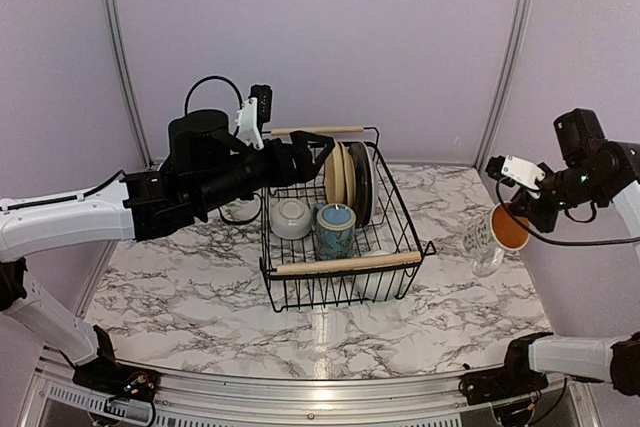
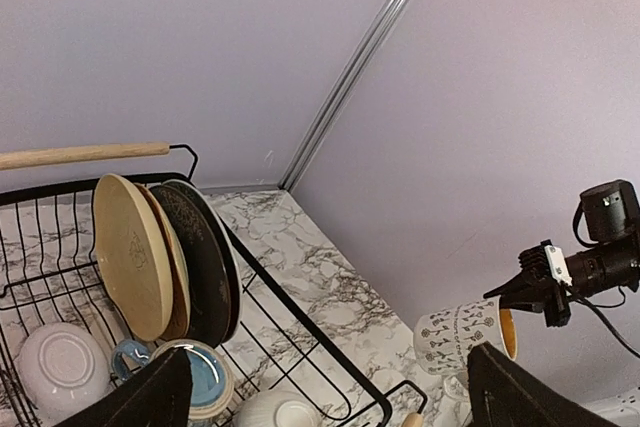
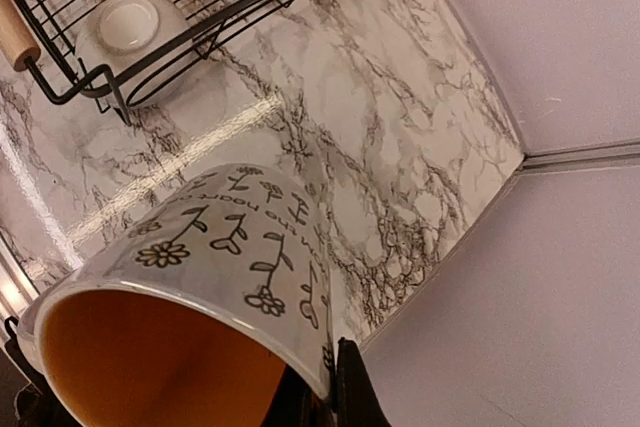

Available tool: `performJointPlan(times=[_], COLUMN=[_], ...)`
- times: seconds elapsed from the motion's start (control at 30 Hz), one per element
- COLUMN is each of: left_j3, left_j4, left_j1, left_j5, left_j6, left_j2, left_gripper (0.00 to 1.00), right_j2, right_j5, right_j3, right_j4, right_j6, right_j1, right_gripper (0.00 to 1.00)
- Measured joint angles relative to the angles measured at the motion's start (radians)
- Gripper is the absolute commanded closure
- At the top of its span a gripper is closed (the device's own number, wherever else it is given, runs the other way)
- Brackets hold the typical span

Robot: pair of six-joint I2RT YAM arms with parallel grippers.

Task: Load the mixed dishes into the dish rack
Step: Grab the cup at the corner of the board, then pass from the right arm to the left

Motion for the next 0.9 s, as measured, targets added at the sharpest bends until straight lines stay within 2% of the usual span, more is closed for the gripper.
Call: performJointPlan(times=[0.1,0.23,0.43,0.63,0.9], left_j3=[0.002,0.048,0.132,0.137,0.167], left_j4=[0.063,0.151,0.224,0.267,0.356], left_j1=[0.011,0.019,0.019,0.010,-0.005], left_j5=[0.027,0.098,0.243,0.347,0.451], left_j6=[-0.077,-0.191,-0.325,-0.428,-0.552], left_j2=[0.005,0.067,0.200,0.278,0.376], left_gripper=[0.11,0.19,0.26,0.27,0.29], right_j2=[-0.017,-0.048,-0.087,-0.105,-0.090], right_j5=[0.010,-0.012,-0.163,-0.360,-0.546], right_j3=[0.142,0.203,0.160,0.042,0.019], right_j4=[0.039,0.144,0.337,0.509,0.657], right_j6=[0.050,0.129,0.246,0.341,0.441], right_j1=[0.000,0.000,0.000,0.000,0.000], right_gripper=[1.00,1.00,1.00,1.00,1.00])
